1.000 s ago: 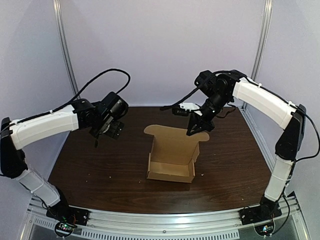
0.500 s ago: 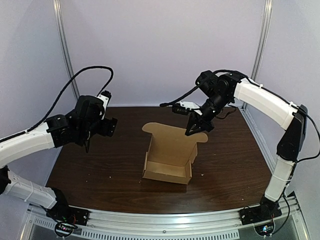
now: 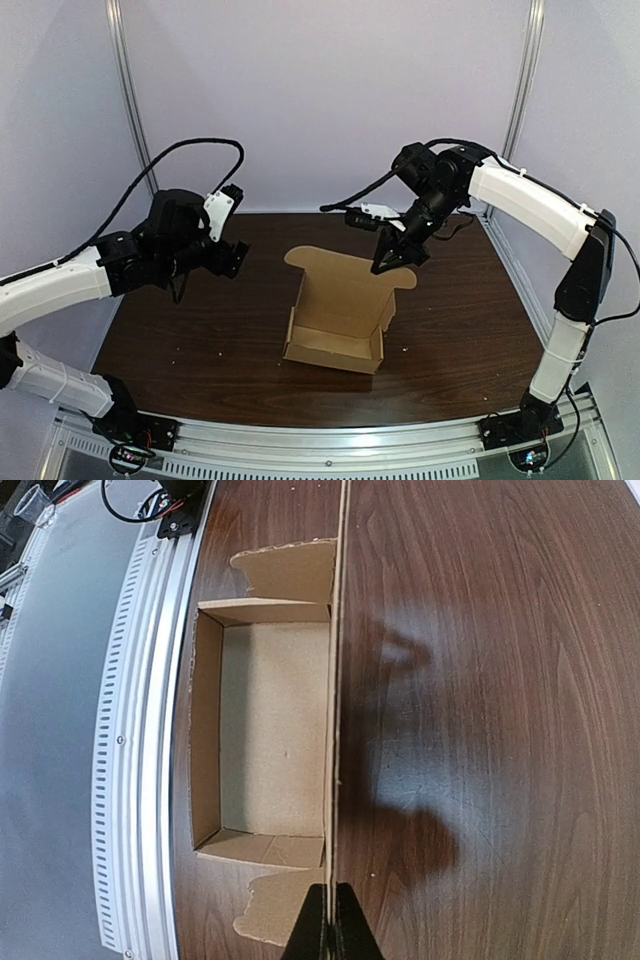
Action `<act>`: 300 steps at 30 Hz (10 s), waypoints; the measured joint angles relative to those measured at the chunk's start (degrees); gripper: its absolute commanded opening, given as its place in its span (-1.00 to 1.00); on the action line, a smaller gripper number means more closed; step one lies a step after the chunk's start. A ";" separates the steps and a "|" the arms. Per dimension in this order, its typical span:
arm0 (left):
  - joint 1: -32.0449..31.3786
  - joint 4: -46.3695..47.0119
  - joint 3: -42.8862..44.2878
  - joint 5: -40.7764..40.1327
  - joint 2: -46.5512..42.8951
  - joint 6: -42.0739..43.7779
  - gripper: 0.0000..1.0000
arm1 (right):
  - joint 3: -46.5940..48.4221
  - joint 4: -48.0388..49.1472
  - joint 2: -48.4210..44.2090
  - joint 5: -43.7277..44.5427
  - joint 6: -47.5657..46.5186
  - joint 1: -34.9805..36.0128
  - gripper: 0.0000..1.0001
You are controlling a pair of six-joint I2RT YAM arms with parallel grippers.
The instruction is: Fold the paper box
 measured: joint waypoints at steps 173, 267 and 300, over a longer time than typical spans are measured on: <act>5.35 0.92 9.33 71.14 14.01 -3.78 -1.00 | -12.66 -0.74 -4.76 -14.75 3.78 -6.32 -0.09; 3.39 -22.86 29.46 65.48 22.95 10.45 -1.00 | 8.72 -3.65 5.11 -12.17 -4.13 -2.75 -0.42; 3.39 -11.80 21.18 63.39 19.06 3.63 -1.00 | 2.95 -2.51 4.66 -15.56 6.80 -5.51 -0.06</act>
